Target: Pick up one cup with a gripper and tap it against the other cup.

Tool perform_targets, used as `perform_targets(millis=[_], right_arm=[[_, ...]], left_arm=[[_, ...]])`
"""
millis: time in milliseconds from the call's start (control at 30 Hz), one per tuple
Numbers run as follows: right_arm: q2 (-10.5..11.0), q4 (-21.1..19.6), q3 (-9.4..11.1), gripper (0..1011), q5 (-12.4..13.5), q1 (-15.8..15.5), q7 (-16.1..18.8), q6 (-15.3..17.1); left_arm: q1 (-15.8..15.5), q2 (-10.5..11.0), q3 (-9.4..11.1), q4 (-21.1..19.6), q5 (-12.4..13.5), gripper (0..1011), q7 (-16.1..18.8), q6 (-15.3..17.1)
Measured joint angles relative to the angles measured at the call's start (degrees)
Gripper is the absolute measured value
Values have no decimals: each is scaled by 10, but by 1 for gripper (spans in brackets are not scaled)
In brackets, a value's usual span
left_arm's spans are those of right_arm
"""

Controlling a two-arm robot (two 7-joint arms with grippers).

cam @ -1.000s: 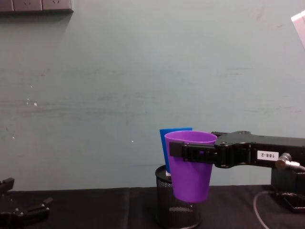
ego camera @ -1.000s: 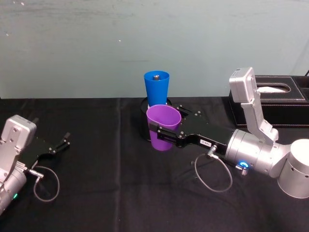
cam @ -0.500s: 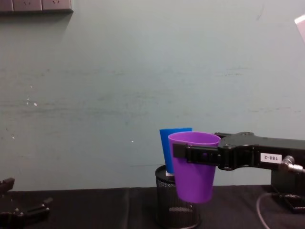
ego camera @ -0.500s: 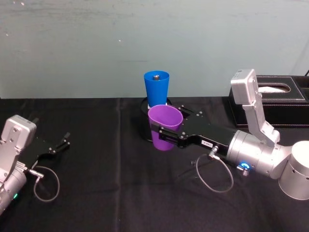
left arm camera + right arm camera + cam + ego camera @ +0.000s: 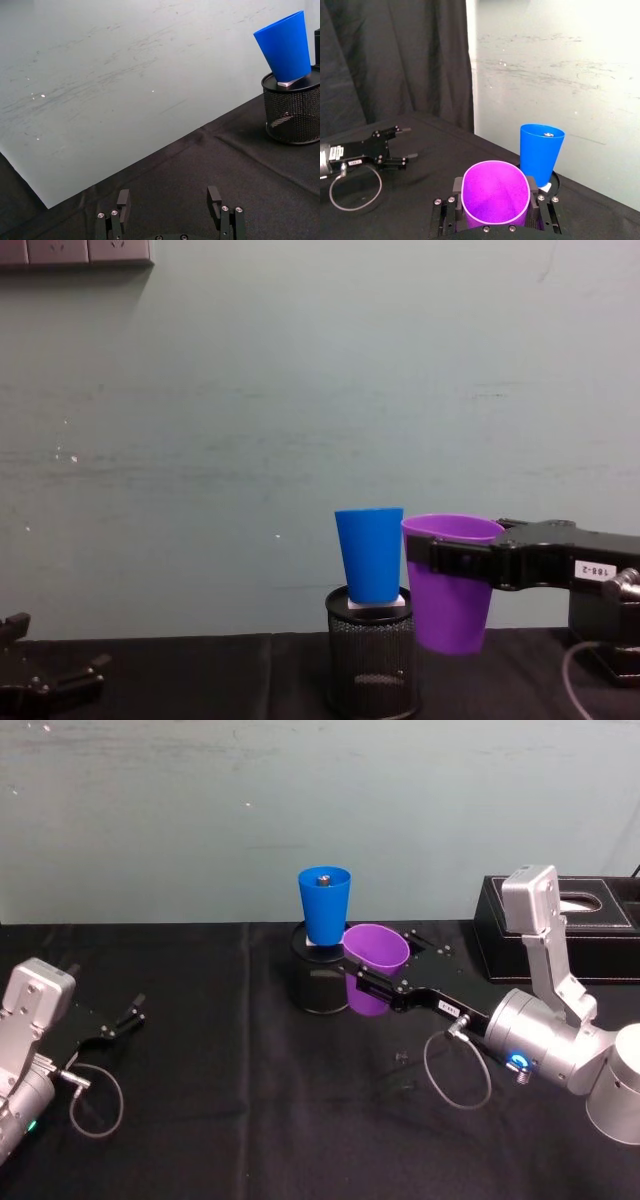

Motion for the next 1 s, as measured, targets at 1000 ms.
perform_targets(millis=[1000], right_arm=[[-82,173,-37,726,-17,147,21,25]], left_arm=[[0,0,0,0,0,1000,0,0]])
